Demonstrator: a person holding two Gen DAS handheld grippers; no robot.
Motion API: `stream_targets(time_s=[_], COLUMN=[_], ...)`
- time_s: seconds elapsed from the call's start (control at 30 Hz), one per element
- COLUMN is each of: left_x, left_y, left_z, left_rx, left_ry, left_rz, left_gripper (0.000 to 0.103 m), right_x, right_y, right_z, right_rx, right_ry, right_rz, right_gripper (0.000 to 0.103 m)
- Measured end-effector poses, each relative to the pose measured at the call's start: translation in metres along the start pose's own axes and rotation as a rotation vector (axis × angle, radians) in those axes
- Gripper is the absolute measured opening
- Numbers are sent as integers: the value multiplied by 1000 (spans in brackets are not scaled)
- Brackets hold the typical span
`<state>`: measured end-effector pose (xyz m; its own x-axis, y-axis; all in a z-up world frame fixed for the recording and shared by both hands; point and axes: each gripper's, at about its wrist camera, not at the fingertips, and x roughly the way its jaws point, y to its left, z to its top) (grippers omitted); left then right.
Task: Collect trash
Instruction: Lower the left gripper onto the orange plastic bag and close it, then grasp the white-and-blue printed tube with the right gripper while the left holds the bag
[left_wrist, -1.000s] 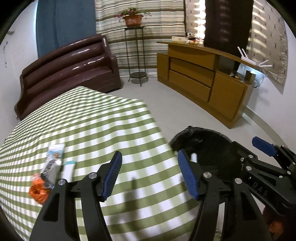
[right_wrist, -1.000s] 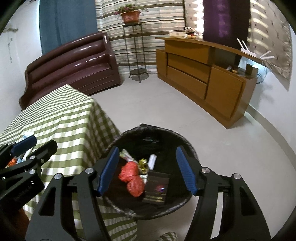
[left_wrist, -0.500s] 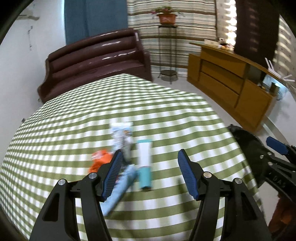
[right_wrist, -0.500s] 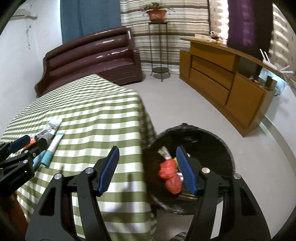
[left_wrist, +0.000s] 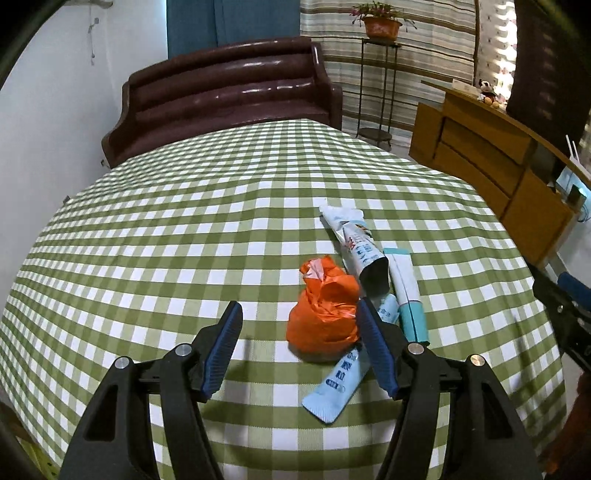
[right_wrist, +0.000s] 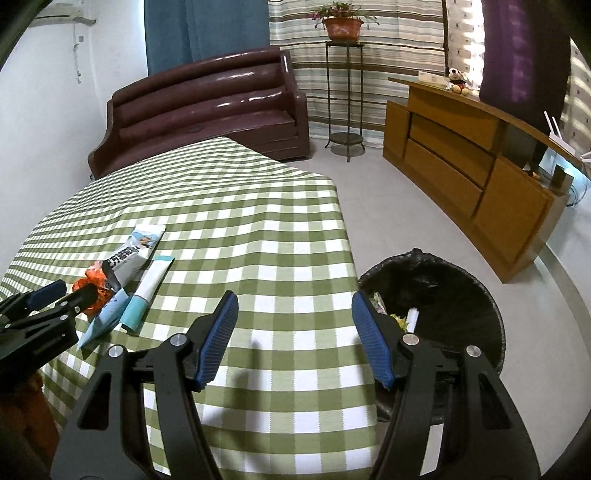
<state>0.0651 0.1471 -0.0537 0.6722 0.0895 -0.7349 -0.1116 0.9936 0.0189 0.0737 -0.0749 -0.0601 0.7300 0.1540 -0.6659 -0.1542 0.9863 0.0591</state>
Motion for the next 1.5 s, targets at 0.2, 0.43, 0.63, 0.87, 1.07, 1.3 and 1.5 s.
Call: stream_targets(time_s=[0.2, 0.43, 0.63, 0.87, 1.07, 1.3, 1.5], left_x=[11, 20, 18, 7, 0, -4, -8], left_y=[-3, -5, -3, 12, 41, 77, 113], left_z=[7, 7, 5, 2, 2, 4, 3], left_rx=[22, 37, 49, 42, 9, -30, -81], left_ry=[15, 44, 31, -1, -16, -23, -32], left_rz=[-19, -37, -44, -22, 9, 56, 99], left_gripper=[63, 43, 42, 41, 41, 41, 41], right_x=[2, 4, 6, 7, 8, 10, 18], right_y=[-1, -1, 3, 21, 46, 84, 121], right_z=[-1, 0, 0, 4, 11, 25, 31], right_rx=[5, 6, -1, -24, -61, -101, -150], right_ry=[7, 11, 16, 11, 1, -21, -17], right_rz=[-3, 0, 7, 24, 55, 101, 139], right_gripper=[62, 62, 62, 62, 62, 62, 62])
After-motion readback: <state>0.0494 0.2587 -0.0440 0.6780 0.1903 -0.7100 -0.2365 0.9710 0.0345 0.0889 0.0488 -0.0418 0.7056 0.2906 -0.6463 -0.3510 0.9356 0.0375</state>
